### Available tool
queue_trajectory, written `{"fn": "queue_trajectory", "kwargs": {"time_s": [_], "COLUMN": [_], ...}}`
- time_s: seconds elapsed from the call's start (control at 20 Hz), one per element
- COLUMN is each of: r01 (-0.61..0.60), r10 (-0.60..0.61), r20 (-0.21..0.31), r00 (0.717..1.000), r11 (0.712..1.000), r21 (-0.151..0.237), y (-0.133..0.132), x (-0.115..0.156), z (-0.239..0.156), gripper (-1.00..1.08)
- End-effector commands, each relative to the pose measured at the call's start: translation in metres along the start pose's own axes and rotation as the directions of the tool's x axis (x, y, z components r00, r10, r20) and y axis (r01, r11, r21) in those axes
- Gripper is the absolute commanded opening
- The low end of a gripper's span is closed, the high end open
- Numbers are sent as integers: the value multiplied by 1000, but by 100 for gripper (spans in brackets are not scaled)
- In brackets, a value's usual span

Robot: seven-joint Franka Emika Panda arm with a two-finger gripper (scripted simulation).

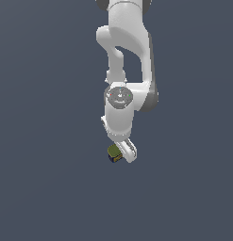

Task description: Pick up the object and move it to a goal position.

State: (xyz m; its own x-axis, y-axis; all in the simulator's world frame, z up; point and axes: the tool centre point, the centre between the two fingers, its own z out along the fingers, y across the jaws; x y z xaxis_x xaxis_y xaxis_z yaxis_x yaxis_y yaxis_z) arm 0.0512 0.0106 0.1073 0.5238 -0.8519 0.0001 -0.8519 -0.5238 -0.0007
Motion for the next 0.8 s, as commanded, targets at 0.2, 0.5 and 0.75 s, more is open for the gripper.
{"fn": "queue_trajectory", "kwargs": {"time_s": [0.2,0.5,0.75], "r01": [-3,-5,-5], "r10": [3,5,5], "r20": [0,0,0], "r00": [1000,1000,1000], "r11": [1000,1000,1000], "r21": [-1,-1,-1], "y": [1,1,0], "x": [0,0,0], "z": [26,48,49], "gripper": [100,100,-100]}}
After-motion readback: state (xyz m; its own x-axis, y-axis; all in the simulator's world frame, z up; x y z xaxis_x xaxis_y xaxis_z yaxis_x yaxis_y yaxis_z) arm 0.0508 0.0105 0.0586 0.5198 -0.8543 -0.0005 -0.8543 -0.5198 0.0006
